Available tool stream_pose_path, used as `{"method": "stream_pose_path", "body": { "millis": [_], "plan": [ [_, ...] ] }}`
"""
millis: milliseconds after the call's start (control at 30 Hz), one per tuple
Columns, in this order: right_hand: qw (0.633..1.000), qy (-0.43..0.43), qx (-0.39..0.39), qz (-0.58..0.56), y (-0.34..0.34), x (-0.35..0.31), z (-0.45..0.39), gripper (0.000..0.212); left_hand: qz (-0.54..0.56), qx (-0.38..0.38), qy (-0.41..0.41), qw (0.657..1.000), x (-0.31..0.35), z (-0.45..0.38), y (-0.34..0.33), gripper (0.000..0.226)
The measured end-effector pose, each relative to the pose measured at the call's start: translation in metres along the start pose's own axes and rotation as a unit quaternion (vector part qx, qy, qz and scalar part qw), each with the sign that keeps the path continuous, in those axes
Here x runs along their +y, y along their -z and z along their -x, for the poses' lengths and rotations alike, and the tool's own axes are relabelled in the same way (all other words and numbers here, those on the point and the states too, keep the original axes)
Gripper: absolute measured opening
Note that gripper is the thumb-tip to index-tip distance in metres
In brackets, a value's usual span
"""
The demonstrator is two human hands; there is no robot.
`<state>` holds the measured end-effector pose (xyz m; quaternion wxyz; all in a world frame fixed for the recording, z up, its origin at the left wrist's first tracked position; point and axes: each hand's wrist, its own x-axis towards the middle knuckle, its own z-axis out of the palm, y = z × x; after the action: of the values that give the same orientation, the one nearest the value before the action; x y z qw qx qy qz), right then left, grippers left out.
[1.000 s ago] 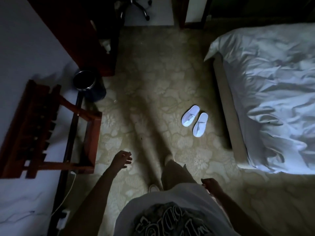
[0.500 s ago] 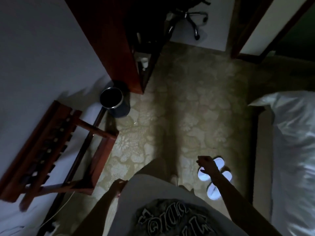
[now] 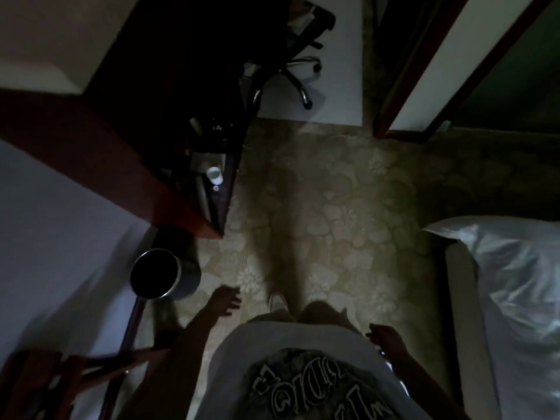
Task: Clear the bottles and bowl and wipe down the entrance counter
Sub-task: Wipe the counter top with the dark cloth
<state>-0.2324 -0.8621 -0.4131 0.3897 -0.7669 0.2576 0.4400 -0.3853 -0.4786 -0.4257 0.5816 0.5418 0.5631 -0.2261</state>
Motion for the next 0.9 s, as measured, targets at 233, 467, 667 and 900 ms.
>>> {"method": "stream_pose_path", "body": {
  "millis": [233,467,667,900],
  "plan": [
    [0.997,0.01,-0.004,-0.082,-0.018,-0.167,-0.074,0.021,-0.023,0.016,-0.106,0.994,0.215,-0.051,0.02,0.025],
    [0.981,0.167,-0.101,0.006,-0.053,-0.437,-0.137,0.012,0.048,0.112,-0.093,0.988,0.34,-0.092,0.027,0.005],
    [0.889,0.407,-0.184,0.103,-0.135,-0.716,-0.128,0.012,-0.009,0.305,-0.387,0.87,0.548,-0.046,0.092,0.011],
    [0.629,0.738,-0.201,0.135,-0.249,-0.985,-0.019,0.036,-0.192,0.598,-0.476,0.616,0.731,0.009,0.21,0.026]
  ]
}}
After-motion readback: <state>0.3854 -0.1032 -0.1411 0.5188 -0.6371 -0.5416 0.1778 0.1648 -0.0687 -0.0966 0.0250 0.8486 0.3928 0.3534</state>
